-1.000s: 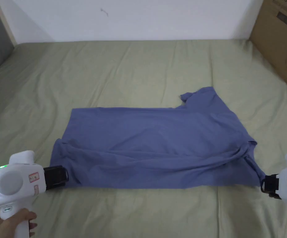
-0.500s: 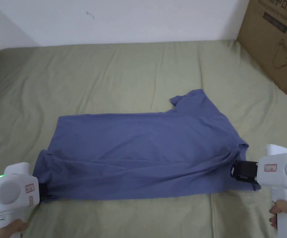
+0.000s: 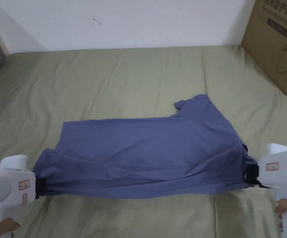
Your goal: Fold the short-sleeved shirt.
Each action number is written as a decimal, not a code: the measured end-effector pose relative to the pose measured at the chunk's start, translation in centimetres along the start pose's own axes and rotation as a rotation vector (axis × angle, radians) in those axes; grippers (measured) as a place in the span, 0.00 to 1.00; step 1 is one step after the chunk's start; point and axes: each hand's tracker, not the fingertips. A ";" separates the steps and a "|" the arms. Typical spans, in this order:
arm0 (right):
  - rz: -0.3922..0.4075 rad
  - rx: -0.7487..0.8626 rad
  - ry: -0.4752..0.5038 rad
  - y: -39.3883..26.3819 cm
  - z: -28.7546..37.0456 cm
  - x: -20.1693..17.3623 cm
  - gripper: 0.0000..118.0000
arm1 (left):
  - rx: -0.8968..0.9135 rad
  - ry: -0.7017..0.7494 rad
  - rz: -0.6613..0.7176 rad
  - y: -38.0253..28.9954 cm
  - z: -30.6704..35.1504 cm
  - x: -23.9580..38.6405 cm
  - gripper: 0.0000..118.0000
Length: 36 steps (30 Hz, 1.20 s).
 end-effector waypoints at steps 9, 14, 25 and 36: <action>0.047 -0.059 -0.029 -9.0 3.5 4.0 0.12 | -0.077 0.086 -0.105 -9.2 2.7 -0.6 0.06; 0.029 -0.083 -0.077 -12.4 2.2 4.8 0.53 | -0.136 0.106 -0.059 -11.6 0.6 -0.8 0.73; 0.124 0.143 -0.033 -4.4 6.8 0.2 0.31 | 0.081 -0.056 0.017 -5.0 4.9 1.4 0.01; 0.101 0.112 0.056 -0.8 3.2 -1.9 0.34 | 0.073 -0.039 -0.033 -0.2 0.8 4.1 0.00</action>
